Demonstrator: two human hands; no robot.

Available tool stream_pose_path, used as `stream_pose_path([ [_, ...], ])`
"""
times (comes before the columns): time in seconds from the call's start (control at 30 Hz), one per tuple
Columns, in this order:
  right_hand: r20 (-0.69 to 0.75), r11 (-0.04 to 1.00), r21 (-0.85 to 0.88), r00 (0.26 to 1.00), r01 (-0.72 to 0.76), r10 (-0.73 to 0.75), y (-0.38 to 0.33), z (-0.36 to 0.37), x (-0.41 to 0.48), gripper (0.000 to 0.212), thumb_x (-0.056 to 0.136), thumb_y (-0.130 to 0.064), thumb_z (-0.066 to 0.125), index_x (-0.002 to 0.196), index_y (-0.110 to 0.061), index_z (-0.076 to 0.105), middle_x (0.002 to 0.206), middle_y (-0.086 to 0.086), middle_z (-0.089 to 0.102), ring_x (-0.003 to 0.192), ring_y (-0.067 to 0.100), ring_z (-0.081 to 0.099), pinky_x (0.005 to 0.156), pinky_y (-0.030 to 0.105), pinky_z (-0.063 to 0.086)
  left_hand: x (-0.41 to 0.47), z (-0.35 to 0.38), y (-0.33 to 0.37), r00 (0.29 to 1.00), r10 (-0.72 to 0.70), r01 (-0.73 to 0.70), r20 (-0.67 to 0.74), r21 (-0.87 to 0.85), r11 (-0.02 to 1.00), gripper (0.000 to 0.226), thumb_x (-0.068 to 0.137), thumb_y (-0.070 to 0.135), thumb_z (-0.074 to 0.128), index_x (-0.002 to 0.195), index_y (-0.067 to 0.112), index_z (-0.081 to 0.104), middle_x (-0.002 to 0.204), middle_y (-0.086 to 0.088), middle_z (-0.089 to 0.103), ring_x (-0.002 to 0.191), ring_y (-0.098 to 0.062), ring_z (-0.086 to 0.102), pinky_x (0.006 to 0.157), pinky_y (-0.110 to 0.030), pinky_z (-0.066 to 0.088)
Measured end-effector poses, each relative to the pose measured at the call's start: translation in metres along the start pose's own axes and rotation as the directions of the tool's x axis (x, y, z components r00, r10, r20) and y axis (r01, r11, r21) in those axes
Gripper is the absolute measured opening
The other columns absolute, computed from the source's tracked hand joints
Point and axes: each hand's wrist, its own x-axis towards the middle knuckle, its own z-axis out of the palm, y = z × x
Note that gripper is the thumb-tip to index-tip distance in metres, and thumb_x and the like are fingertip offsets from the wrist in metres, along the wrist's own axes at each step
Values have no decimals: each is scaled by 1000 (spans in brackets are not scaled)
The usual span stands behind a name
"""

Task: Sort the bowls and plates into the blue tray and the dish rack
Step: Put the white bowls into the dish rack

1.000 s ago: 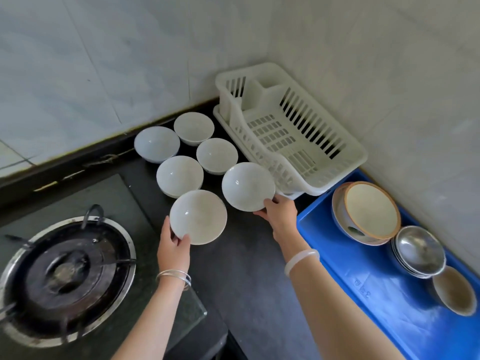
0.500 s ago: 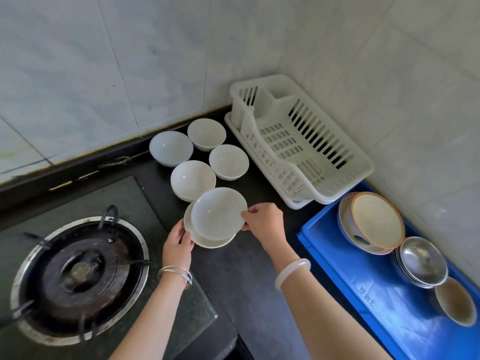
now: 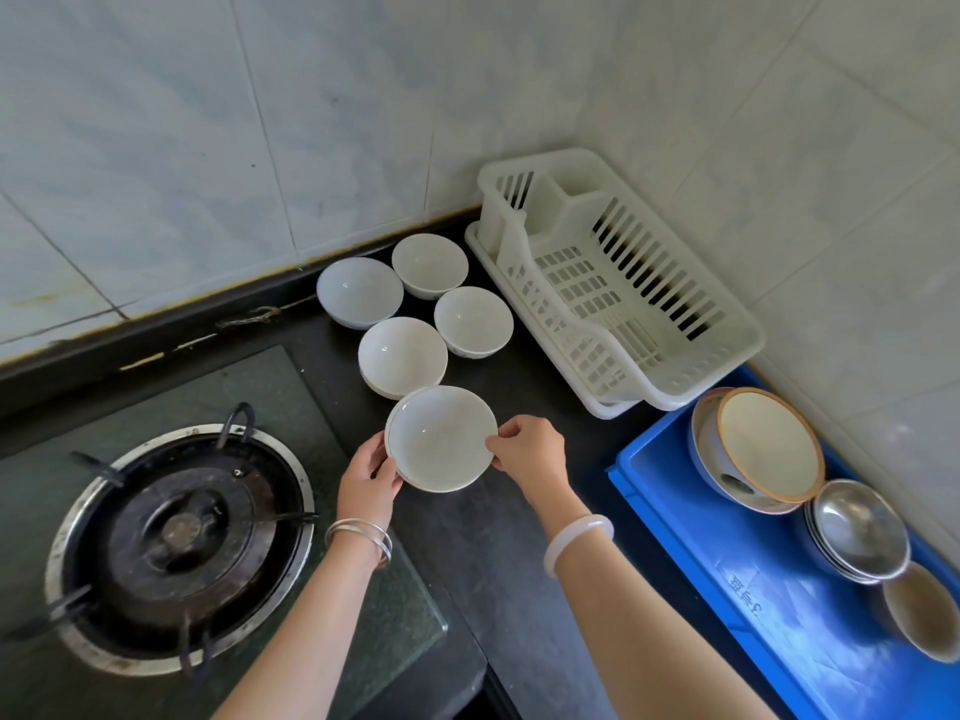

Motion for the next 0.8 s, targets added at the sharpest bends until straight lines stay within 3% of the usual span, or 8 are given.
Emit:
stream_pose_path([
  [0.1,50,999,41,999,-21,18,5,3,5,12,83,-15,66,93,-19,61,93,3,65,83,20,66,70,29,58,0,0,2,999,-42,42,-17,-35,999,34,90,-2,44,115,17,56,116,-7,59,107,-22,56,87,-32,45],
  [0.2,251,946,279,963,-164,93,10,6,6,29,89,-13,60,118,-18,61,100,4,67,88,21,68,71,33,60,0,3,3,996,-85,83,-29,-51,995,29,90,4,44,110,22,57,114,-7,61,107,-25,58,83,-32,47],
  [0.27,318,906,372,945,-201,78,12,8,5,31,92,-10,57,122,-15,60,95,2,68,83,19,69,65,31,60,0,4,4,995,-95,93,-45,-49,995,28,90,7,44,109,22,57,115,-8,61,109,-28,58,82,-33,48],
  [0.4,302,885,433,952,-174,39,15,5,3,30,92,-7,57,121,-12,63,88,1,69,77,18,70,60,28,60,-4,8,9,994,-80,78,-72,-26,997,31,90,6,44,115,18,58,120,-12,61,112,-30,58,82,-33,49],
  [0.53,282,867,475,959,-148,9,11,-15,0,29,90,-8,59,118,-14,64,90,0,70,80,18,71,67,32,61,-12,20,28,997,-39,39,-67,-11,999,26,89,7,46,105,21,61,110,-9,64,105,-28,61,75,-30,51],
  [0.67,196,827,561,975,-23,-107,-7,-57,5,30,89,-7,60,118,-13,65,99,7,72,84,22,72,68,32,61,-16,55,70,998,49,-48,25,-31,998,26,89,5,47,103,20,62,99,-2,64,98,-24,61,60,-21,56],
  [0.8,80,793,604,983,86,-167,-34,-111,24,29,88,-5,60,117,-10,65,95,6,71,73,19,73,63,26,60,-6,116,114,988,81,-78,129,-28,997,28,90,5,46,112,17,58,101,-4,58,96,-21,57,58,-22,54],
])
